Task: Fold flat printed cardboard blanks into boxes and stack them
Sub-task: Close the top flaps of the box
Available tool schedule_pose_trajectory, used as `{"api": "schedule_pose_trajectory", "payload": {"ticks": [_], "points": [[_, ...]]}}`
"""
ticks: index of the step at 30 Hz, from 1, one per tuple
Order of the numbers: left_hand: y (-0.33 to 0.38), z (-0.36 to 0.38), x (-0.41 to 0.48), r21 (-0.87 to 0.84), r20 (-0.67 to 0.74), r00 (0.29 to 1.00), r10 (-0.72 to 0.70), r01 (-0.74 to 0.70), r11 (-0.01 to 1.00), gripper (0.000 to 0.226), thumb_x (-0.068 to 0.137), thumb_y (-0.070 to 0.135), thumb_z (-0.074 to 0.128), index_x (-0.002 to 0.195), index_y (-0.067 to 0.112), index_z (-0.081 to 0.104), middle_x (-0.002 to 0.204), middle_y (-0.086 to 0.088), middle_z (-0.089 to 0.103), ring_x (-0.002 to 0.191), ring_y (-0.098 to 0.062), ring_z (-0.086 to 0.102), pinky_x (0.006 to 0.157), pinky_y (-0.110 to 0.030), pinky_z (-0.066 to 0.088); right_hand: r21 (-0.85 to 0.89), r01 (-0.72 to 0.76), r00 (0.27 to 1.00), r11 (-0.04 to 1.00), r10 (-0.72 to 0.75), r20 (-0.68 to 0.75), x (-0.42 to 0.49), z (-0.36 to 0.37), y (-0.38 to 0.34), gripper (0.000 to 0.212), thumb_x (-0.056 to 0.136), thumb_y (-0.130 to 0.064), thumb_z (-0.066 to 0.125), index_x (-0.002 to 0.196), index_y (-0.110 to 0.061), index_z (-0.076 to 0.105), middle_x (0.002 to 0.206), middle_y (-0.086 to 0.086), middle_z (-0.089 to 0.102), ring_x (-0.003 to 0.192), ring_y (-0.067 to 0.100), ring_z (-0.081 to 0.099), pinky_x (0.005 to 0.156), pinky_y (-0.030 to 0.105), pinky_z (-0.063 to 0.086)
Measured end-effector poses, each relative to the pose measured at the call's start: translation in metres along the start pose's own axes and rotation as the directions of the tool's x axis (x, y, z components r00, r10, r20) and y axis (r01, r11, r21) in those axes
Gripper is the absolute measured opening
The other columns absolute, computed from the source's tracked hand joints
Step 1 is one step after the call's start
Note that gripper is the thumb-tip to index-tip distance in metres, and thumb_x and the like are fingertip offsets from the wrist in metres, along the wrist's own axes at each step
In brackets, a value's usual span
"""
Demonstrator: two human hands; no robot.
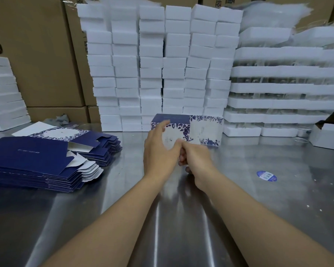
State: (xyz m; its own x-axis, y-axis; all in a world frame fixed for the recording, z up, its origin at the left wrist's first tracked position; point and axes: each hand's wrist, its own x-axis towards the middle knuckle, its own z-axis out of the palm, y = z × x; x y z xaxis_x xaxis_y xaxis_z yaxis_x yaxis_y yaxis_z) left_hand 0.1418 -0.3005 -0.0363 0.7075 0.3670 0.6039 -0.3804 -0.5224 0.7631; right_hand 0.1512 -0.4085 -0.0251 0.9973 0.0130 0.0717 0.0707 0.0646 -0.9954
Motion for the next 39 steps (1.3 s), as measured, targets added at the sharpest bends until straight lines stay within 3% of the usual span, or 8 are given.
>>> {"api": "schedule_pose_trajectory", "payload": {"ticks": [4, 7, 11, 17, 21, 27, 33, 39], "points": [[-0.011, 0.002, -0.002, 0.156, 0.068, 0.998, -0.014, 0.003, 0.988, 0.056, 0.09, 0.026, 0.073, 0.14, 0.043, 0.054, 0.139, 0.012, 0.052, 0.13, -0.012, 0.052, 0.099, -0.026, 0.041, -0.239, 0.111, 0.978, 0.965, -0.148, -0.145, 0.007, -0.007, 0.01, 0.035, 0.097, -0.026, 0.058, 0.066, -0.01, 0.061, 0.063, 0.006, 0.065, 0.063, 0.022, 0.058, 0.062, 0.032, 0.046], [-0.015, 0.003, -0.004, 0.174, 0.118, 0.991, -0.063, 0.042, 0.984, 0.059, 0.089, 0.022, 0.073, 0.142, 0.038, 0.054, 0.141, 0.009, 0.048, 0.131, -0.015, 0.051, 0.101, -0.024, 0.038, -0.434, 0.194, 0.912, 0.88, -0.324, -0.25, 0.016, -0.019, 0.016, 0.009, 0.094, -0.024, 0.063, 0.099, -0.016, 0.064, 0.104, 0.003, 0.069, 0.097, 0.022, 0.062, 0.086, 0.037, 0.049], [-0.018, 0.009, -0.005, 0.147, 0.125, 0.986, -0.114, 0.095, 0.985, 0.058, 0.091, 0.022, 0.071, 0.145, 0.033, 0.054, 0.145, 0.006, 0.048, 0.134, -0.016, 0.051, 0.101, -0.023, 0.035, -0.449, 0.179, 0.941, 0.876, -0.286, -0.183, 0.031, -0.029, 0.018, 0.068, 0.088, -0.018, 0.069, 0.151, -0.019, 0.044, 0.149, -0.002, 0.053, 0.138, 0.023, 0.049, 0.115, 0.042, 0.04], [-0.025, 0.01, 0.002, 0.036, 0.098, 0.978, -0.185, 0.182, 0.983, 0.079, 0.083, 0.025, 0.075, 0.152, 0.039, 0.039, 0.145, 0.009, 0.054, 0.136, -0.019, 0.052, 0.108, -0.035, 0.044, -0.405, 0.032, 0.998, 0.914, -0.055, -0.044, 0.047, -0.021, 0.008, 0.102, 0.07, -0.04, 0.054, 0.165, -0.029, 0.021, 0.153, -0.005, 0.054, 0.141, 0.024, 0.05, 0.12, 0.048, 0.035], [-0.02, 0.007, 0.003, -0.05, 0.088, 0.965, -0.249, 0.253, 0.966, 0.097, 0.079, 0.049, 0.08, 0.158, 0.047, 0.022, 0.153, 0.009, 0.054, 0.14, -0.021, 0.051, 0.114, -0.038, 0.042, -0.495, 0.137, 0.98, 0.858, -0.19, -0.059, 0.04, -0.024, 0.018, 0.07, 0.087, -0.032, 0.064, 0.154, -0.025, 0.045, 0.122, -0.004, 0.066, 0.124, 0.024, 0.059, 0.113, 0.045, 0.041], [0.002, 0.003, 0.0, -0.181, 0.091, 0.965, -0.244, 0.257, 0.949, 0.121, 0.052, 0.077, 0.083, 0.147, 0.069, 0.008, 0.147, -0.005, 0.048, 0.137, -0.025, 0.051, 0.116, -0.049, 0.044, -0.716, 0.437, 0.838, 0.544, -0.535, 0.106, -0.003, -0.014, 0.006, 0.038, 0.082, -0.017, 0.04, 0.113, -0.024, 0.062, 0.097, -0.004, 0.063, 0.11, 0.022, 0.053, 0.096, 0.033, 0.023], [0.002, 0.0, 0.001, -0.241, 0.192, 0.965, -0.18, 0.224, 0.944, 0.128, 0.045, 0.072, 0.091, 0.147, 0.073, 0.014, 0.139, 0.004, 0.045, 0.136, -0.011, 0.051, 0.116, -0.042, 0.046, -0.524, 0.388, 0.897, 0.759, -0.442, 0.023, -0.028, -0.021, -0.007, 0.037, 0.094, -0.013, 0.046, 0.127, -0.02, 0.063, 0.105, 0.007, 0.069, 0.105, 0.033, 0.062, 0.1, 0.051, 0.049], [0.003, 0.0, 0.002, -0.29, 0.124, 0.968, -0.217, 0.244, 0.925, 0.116, 0.052, 0.077, 0.088, 0.148, 0.073, 0.022, 0.149, 0.004, 0.047, 0.139, -0.016, 0.051, 0.115, -0.044, 0.046, -0.43, 0.473, 0.849, 0.769, -0.529, -0.011, -0.041, -0.019, -0.01, 0.039, 0.095, -0.016, 0.056, 0.132, -0.028, 0.061, 0.123, -0.011, 0.065, 0.118, 0.011, 0.059, 0.104, 0.039, 0.05]]}}
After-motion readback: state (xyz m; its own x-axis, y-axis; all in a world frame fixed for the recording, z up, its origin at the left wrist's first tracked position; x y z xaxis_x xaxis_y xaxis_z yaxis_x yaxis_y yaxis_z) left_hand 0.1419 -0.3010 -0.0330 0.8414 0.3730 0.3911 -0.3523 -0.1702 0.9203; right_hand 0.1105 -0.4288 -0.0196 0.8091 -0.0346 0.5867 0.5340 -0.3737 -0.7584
